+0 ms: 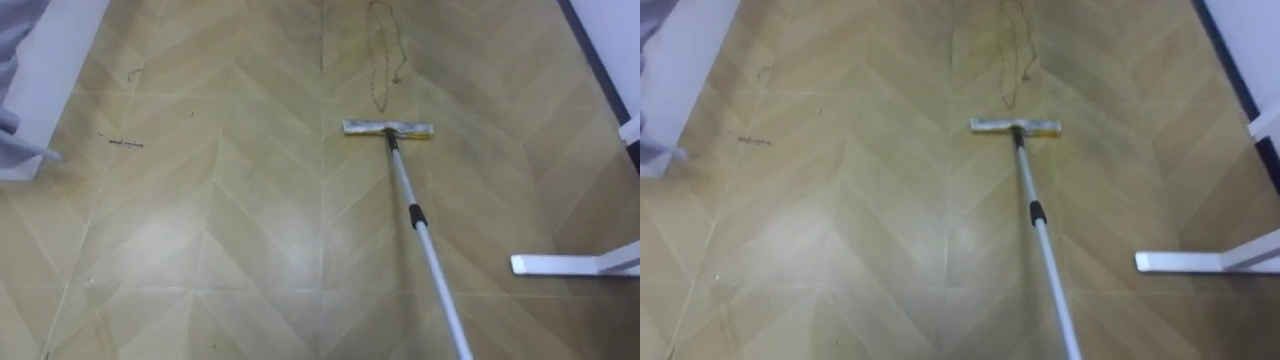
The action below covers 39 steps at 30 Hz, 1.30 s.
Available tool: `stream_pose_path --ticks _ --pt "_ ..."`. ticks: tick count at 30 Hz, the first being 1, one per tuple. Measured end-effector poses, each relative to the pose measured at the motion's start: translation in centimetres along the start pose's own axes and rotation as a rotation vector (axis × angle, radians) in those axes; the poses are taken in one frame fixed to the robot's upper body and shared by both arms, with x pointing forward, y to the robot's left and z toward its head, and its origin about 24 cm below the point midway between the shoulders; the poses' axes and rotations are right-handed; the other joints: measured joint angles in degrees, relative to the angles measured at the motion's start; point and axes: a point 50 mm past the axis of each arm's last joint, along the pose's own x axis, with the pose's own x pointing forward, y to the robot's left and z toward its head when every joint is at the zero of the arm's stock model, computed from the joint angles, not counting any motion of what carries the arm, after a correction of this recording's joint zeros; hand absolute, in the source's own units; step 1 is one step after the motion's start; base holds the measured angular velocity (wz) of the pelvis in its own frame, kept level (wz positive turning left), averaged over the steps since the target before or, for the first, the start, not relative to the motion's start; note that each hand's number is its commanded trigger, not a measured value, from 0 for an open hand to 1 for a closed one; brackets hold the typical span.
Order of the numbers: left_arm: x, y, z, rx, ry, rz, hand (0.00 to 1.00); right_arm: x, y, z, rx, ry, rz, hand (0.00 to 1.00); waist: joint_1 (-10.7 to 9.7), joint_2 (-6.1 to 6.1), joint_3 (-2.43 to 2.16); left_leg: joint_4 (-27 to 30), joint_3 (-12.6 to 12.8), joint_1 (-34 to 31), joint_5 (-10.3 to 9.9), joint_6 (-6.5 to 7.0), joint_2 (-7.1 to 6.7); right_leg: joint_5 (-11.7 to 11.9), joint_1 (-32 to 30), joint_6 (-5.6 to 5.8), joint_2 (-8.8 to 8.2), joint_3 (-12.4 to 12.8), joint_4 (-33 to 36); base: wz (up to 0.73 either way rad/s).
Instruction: Mop floor
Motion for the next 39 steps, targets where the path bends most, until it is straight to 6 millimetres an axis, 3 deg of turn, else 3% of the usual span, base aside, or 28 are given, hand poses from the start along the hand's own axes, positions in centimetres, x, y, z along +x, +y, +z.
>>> stream_pose_path --ticks 3,6,10,12,13,14,15,16,17,18,19,20,21,22,23,24,25,26,27,28,30,31,32,34,35,36,37,39 --pt "0.1 0.3 0.9 -0.01 -0.013 0.017 0.0 0.0 -0.2 -0.6 0.018 0.029 -0.028 1.0 0.05 0.39 0.23 6.36 0.01 -7.87 -0.77 -0.17 -0.14 -1.16 -6.68 -0.98 -0.98 0.01 4.84 0.17" --pt "0.2 0.4 1.2 -0.074 -0.001 0.036 0.0 0.0 -0.1 -1.5 0.07 0.067 -0.025 1.0 0.3 0.87 0.36 14.0 -0.83 -14.92 -3.92 -0.79 -0.07 -4.22 -13.73 -2.01 -2.05 -0.25 12.75 0.14" --pt "0.1 0.1 0.9 -0.15 0.043 0.035 0.0 -0.1 0.5 -2.3 0.126 0.095 -0.003 1.0 0.77 2.08 -0.08 26.43 -3.1 -24.24 -7.37 -2.24 0.43 -8.6 -21.37 -3.7 -2.95 -1.43 23.62 0.17" --pt "0.1 0.0 0.6 -0.166 0.065 0.028 0.0 -0.1 0.4 -1.8 0.126 0.084 -0.006 1.0 0.91 2.38 -0.36 33.83 -3.03 -28.14 -6.84 -3.26 0.85 -11.06 -23.65 -4.67 -3.53 -1.33 28.11 0.19" --pt "0.0 -0.1 0.4 -0.177 0.074 0.03 0.0 0.0 0.2 -1.1 0.118 0.08 -0.008 1.0 1.52 2.45 -0.4 42.47 -3.04 -33.06 -1.51 -3.99 1.14 -12.11 -24.82 -5.52 -3.06 -0.75 30.72 -0.07" --pt "-0.1 -0.6 0.1 -0.196 0.088 0.027 0.0 0.0 -0.4 -0.3 0.121 0.078 -0.019 1.0 3.16 2.15 -0.37 52.63 -2.89 -38.49 7.2 -4.04 0.96 -12.66 -25.51 -6.21 -2.97 0.04 32.91 -0.28" --pt "-0.2 -1.0 -0.2 -0.201 0.1 0.021 0.0 0.1 -0.9 0.1 0.127 0.077 -0.029 1.0 3.99 1.87 -0.21 59.04 -2.4 -41.26 10.31 -4.03 0.71 -12.84 -25.7 -6.5 -3.01 0.42 33.73 -0.7" --pt "-0.4 -1.7 -0.5 -0.205 0.109 0.006 0.0 0.1 -2.0 1.7 0.131 0.053 -0.042 1.0 5.68 1.6 -0.21 71.41 -0.69 -46.95 13.04 -4.2 0.28 -12.97 -26.29 -6.91 -3.0 1.39 34.57 -0.93" --pt "-0.5 -2.1 -0.7 -0.219 0.118 -0.008 0.0 0.0 -2.9 4.1 0.139 -0.007 -0.042 1.0 7.23 1.1 0.03 78.61 2.48 -50.95 13.48 -4.19 0.14 -12.91 -27.04 -7.06 -3.04 3.39 34.35 -0.99" --pt "-0.6 -2.3 -1.0 -0.233 0.128 -0.014 0.0 -0.1 -3.3 5.4 0.145 -0.04 -0.041 1.0 8.11 0.38 0.47 80.33 3.83 -52.53 13.46 -4.15 0.07 -12.92 -27.57 -7.06 -3.09 4.57 33.88 -0.95" --pt "-0.7 -2.6 -1.0 -0.263 0.129 -0.026 0.0 -0.4 -4.5 7.5 0.136 -0.087 -0.07 1.0 9.18 0.04 0.68 80.33 4.59 -54.58 13.27 -3.89 -0.06 -12.99 -28.15 -6.84 -2.65 5.84 31.5 -0.87" --pt "-0.7 -2.8 -0.7 -0.276 0.117 -0.031 0.0 -0.7 -5.4 9.2 0.136 -0.136 -0.061 1.0 10.68 0.39 0.52 75.06 4.49 -54.48 13.18 -3.7 0.74 -13.03 -28.11 -4.02 -0.67 7.25 27.3 -0.8" --pt "-0.7 -2.7 -0.7 -0.275 0.111 -0.03 0.0 -0.9 -5.8 9.7 0.129 -0.153 -0.059 1.0 11.86 0.94 0.48 70.35 4.52 -53.55 12.83 -3.73 1.09 -12.92 -27.79 -1.97 0.83 7.35 27.86 -0.21" --pt "-0.6 -2.2 -0.9 -0.255 0.105 -0.02 0.0 -0.8 -6.0 9.5 0.135 -0.156 -0.044 1.0 10.33 0.79 0.71 60.83 3.82 -50.88 12.23 -3.29 -0.03 -14.63 -25.07 -0.53 -0.05 7.7 37.13 0.41" --pt "-0.4 -1.4 -1.0 -0.241 0.103 -0.005 0.0 -0.7 -5.9 8.8 0.148 -0.141 -0.034 1.0 9.09 0.07 0.53 56.84 4.32 -49.61 11.41 -3.79 -0.93 -16.66 -22.19 0.14 -1.33 8.38 40.47 0.93" --pt "0.0 0.3 -1.5 -0.222 0.105 0.031 0.0 -0.5 -5.3 8.1 0.189 -0.118 0.004 1.0 8.63 -1.41 0.4 49.02 4.63 -48.25 9.63 -5.03 -0.95 -26.98 -18.89 -2.73 -1.06 11.81 42.52 0.92" --pt "0.1 0.7 -0.9 -0.213 0.085 0.024 0.0 -0.5 -5.8 7.6 0.22 -0.121 0.006 1.0 8.04 0.63 0.8 42.63 2.06 -46.58 7.61 -4.69 0.48 -29.0 -20.02 -2.44 1.23 9.84 46.1 0.57" --pt "0.2 0.7 -0.6 -0.216 0.076 0.005 0.0 -0.4 -5.9 6.8 0.263 -0.115 0.018 1.0 8.32 1.5 0.55 39.77 0.9 -45.7 5.4 -3.98 1.72 -30.0 -21.86 -2.83 1.88 8.78 47.67 0.21" --pt "0.2 0.5 -0.6 -0.215 0.078 -0.011 0.0 -0.3 -5.7 6.4 0.276 -0.103 0.026 1.0 8.06 1.69 0.44 39.63 0.42 -45.26 3.3 -3.1 1.84 -30.15 -22.33 -2.64 1.65 8.32 47.57 0.12" --pt "0.2 0.3 -0.2 -0.22 0.072 -0.029 0.0 -0.2 -5.5 5.2 0.293 -0.066 0.033 1.0 7.15 2.04 0.49 38.75 0.65 -45.15 0.75 -1.53 0.99 -30.12 -21.62 -2.6 0.05 7.57 46.14 0.31" --pt "0.1 -0.3 -0.1 -0.225 0.075 -0.042 0.0 0.0 -5.1 1.5 0.303 0.042 0.029 1.0 6.21 2.23 -0.16 37.0 2.01 -43.21 -1.45 1.82 -0.17 -28.31 -19.21 -0.5 -1.79 7.17 42.81 0.31" --pt "0.1 -0.5 0.3 -0.236 0.07 -0.041 0.0 -0.1 -5.6 -0.7 0.301 0.106 0.001 1.0 6.06 2.47 -0.36 36.61 1.86 -42.24 -2.94 4.08 -2.71 -25.81 -20.4 -0.79 -1.52 9.33 45.83 0.17" --pt "0.1 -0.4 1.1 -0.258 0.056 -0.029 0.0 -0.3 -6.0 -2.6 0.285 0.161 -0.039 1.0 5.48 3.63 -0.43 36.62 0.4 -41.61 -3.81 5.5 -5.8 -19.79 -23.99 -0.27 -1.03 12.06 51.56 0.18" --pt "0.3 0.3 2.0 -0.278 0.031 0.016 0.0 -0.5 -5.5 -4.7 0.279 0.223 -0.073 1.0 4.7 5.81 -0.39 36.0 -1.04 -40.07 -4.77 6.78 -7.24 -17.28 -29.52 1.87 1.47 13.97 53.78 0.14" --pt "0.4 1.0 2.4 -0.287 0.009 0.052 0.0 -0.5 -4.3 -5.6 0.291 0.25 -0.065 1.0 3.93 5.99 -0.38 34.65 -1.59 -38.3 -5.06 7.25 -8.73 -16.46 -33.2 3.34 2.3 14.64 51.83 0.1" --pt "0.4 1.2 2.5 -0.288 0.002 0.062 0.0 -0.6 -3.7 -5.8 0.291 0.259 -0.06 1.0 3.27 6.13 -0.48 34.14 -1.89 -37.37 -5.33 7.57 -9.39 -16.08 -34.48 3.69 2.58 14.59 49.79 0.23" --pt "0.4 1.5 2.4 -0.28 -0.001 0.077 0.0 -0.6 -2.6 -6.2 0.293 0.273 -0.045 1.0 1.77 6.1 -0.53 33.29 -1.91 -35.26 -6.22 7.64 -10.41 -14.82 -36.14 3.26 2.63 14.29 43.83 0.23" --pt "0.4 1.2 2.4 -0.277 0.001 0.071 0.0 -0.7 -1.5 -6.8 0.309 0.303 -0.036 1.0 1.59 6.08 -0.58 33.59 -1.72 -32.3 -8.93 8.35 -11.06 -11.73 -37.32 1.54 3.12 13.16 35.3 0.09"
